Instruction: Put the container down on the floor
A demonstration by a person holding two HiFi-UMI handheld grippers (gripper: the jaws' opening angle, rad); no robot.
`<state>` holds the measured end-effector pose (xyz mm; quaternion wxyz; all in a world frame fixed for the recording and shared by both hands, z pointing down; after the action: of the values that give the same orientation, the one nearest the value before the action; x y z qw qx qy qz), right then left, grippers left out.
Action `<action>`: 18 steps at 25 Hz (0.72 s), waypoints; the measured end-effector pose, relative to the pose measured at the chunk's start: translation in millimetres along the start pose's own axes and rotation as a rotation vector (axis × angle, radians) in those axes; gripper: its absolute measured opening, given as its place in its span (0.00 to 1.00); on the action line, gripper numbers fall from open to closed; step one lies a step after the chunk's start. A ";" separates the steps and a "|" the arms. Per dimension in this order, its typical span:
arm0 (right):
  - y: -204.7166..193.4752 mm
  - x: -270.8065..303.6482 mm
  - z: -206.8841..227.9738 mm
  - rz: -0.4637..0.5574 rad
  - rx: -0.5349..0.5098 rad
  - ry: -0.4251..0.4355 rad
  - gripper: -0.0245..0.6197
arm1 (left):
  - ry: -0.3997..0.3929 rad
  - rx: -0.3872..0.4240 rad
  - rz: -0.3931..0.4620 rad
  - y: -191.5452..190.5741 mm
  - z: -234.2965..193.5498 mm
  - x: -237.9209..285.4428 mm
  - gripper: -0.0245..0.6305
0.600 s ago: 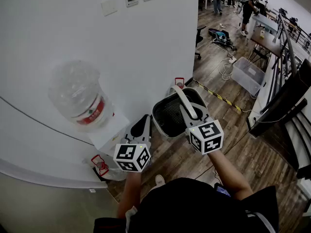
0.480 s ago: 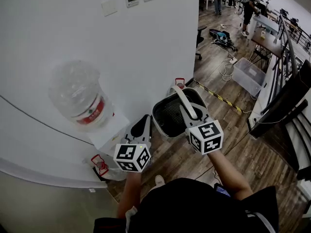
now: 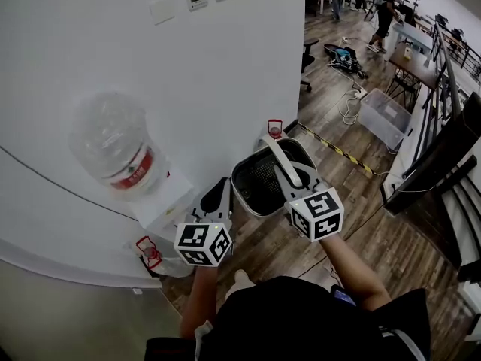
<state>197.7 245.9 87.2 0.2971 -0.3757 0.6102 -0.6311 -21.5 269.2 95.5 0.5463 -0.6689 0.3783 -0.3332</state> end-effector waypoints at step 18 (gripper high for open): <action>-8.9 2.3 19.2 -0.008 -0.002 0.048 0.09 | 0.028 0.038 -0.008 -5.9 13.6 10.6 0.06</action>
<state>213.3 234.1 95.8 0.2794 -0.3631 0.6161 -0.6407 -3.7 267.2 99.2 0.5522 -0.6551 0.3770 -0.3518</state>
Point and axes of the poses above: the fingertips, and each gripper's own axes: x forward along the fingers, z to its right, y out of its top, the point moved 9 cm from there along -x, backward along the fingers, and after that the axes turned 3 degrees about -x, right-handed, at the moved point
